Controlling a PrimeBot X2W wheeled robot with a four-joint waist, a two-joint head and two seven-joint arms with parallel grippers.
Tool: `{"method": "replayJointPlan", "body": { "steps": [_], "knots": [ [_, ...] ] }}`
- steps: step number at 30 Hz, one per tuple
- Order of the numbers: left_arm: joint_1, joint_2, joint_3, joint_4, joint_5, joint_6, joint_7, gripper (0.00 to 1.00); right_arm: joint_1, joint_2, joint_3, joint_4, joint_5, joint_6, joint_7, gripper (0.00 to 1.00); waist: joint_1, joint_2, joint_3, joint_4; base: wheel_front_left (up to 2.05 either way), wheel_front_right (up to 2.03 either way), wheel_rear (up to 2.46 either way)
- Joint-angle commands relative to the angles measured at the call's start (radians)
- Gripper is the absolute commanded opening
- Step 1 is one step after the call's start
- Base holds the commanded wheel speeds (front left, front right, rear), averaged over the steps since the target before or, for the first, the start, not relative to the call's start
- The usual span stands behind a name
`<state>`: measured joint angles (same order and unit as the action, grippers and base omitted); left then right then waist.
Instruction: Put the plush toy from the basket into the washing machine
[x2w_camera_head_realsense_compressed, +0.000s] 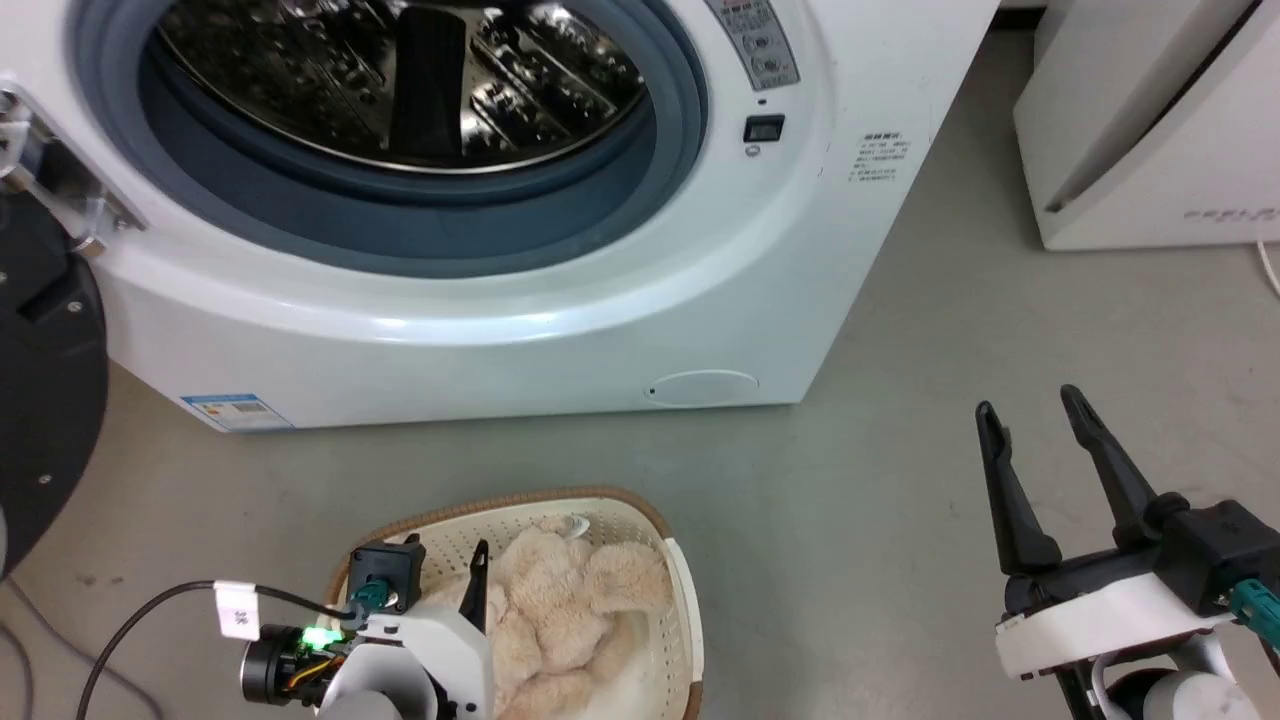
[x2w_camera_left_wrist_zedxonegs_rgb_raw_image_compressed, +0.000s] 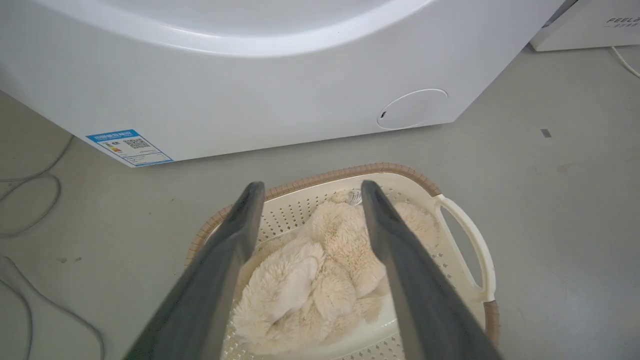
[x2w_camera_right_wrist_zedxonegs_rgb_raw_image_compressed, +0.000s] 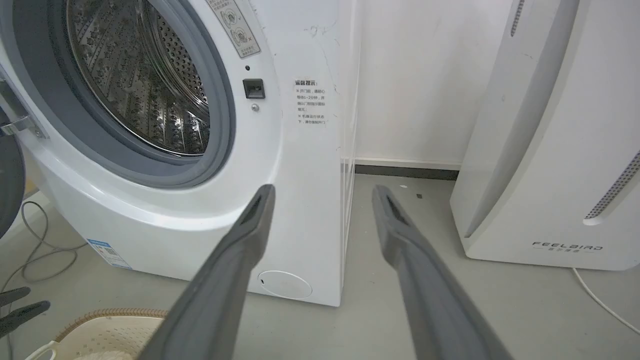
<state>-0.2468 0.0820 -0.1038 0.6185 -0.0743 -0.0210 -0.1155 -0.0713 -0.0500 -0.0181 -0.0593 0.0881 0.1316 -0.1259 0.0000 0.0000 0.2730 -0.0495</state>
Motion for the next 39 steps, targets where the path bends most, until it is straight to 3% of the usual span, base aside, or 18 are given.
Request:
{"method": "replayJointPlan", "body": {
  "steps": [1, 18, 32, 39],
  "knots": [
    [-0.026, 0.008, -0.007, 0.03, -0.008, -0.006, -0.006, 1.0, -0.019, 0.0, 0.002, -0.009, 0.004, 0.0, -0.01, 1.0, 0.0, 0.0, 0.017, -0.005, 0.0, 0.0, 0.0],
    [-0.152, 0.046, -0.096, 0.221, -0.002, -0.045, 0.033, 1.0, -0.054, 0.0, 0.007, -0.042, 0.04, -0.001, -0.046, 1.0, 0.0, 0.0, 0.177, -0.032, 0.0, 0.0, 0.0],
    [-0.296, 0.083, -0.186, 0.366, 0.015, -0.067, 0.002, 1.0, -0.089, 0.0, 0.018, -0.061, 0.064, -0.001, -0.075, 1.0, 0.0, 0.0, 0.326, -0.062, 0.0, 0.0, 0.0],
    [-0.385, 0.099, -0.294, 0.439, 0.077, -0.08, 0.023, 1.0, -0.104, 0.0, 0.018, -0.07, 0.078, -0.001, -0.089, 1.0, 0.0, 0.0, 0.399, -0.079, 0.0, 0.0, 0.0]
  ]
}}
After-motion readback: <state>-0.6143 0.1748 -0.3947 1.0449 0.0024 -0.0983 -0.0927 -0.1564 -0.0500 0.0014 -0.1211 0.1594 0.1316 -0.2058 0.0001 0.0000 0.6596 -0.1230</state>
